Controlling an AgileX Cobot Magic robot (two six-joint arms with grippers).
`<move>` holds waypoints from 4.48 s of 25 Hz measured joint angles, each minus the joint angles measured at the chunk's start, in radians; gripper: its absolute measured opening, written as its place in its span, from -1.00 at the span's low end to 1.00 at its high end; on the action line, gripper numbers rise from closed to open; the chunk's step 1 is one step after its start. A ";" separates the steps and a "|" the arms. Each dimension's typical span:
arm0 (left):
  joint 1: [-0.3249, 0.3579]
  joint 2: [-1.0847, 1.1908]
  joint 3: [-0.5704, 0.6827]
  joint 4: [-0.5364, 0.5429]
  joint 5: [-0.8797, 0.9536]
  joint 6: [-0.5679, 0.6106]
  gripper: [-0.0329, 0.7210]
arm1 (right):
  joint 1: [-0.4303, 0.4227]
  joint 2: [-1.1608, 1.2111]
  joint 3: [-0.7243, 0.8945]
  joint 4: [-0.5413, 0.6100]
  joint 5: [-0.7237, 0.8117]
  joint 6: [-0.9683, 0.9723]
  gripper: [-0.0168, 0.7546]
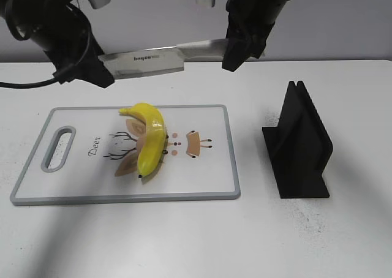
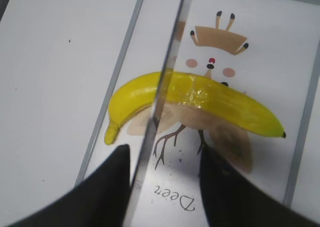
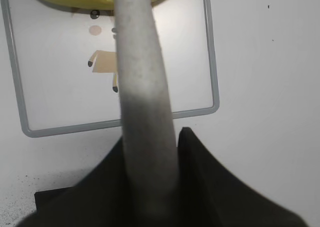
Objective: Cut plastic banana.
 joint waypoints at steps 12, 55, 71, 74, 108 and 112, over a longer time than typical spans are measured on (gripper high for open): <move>0.001 0.000 0.000 -0.091 -0.154 -0.003 0.64 | -0.010 -0.001 0.000 -0.012 -0.005 -0.004 -0.54; 0.188 -0.635 0.322 0.444 0.280 -1.148 0.64 | -0.011 -0.557 0.557 0.009 -0.202 0.790 -0.54; 0.188 -1.328 0.748 0.444 0.101 -1.148 0.52 | -0.011 -1.024 1.186 -0.095 -0.607 1.119 -0.54; 0.188 -1.447 0.788 0.444 0.099 -1.148 0.52 | -0.011 -1.059 1.238 -0.110 -0.611 1.178 -0.54; 0.188 -1.781 0.939 0.422 0.153 -1.184 0.41 | -0.011 -0.833 1.106 -0.317 -0.420 1.497 -0.54; 0.188 -1.781 0.939 0.422 0.153 -1.185 0.41 | -0.011 -0.805 1.089 -0.314 -0.420 1.495 -0.54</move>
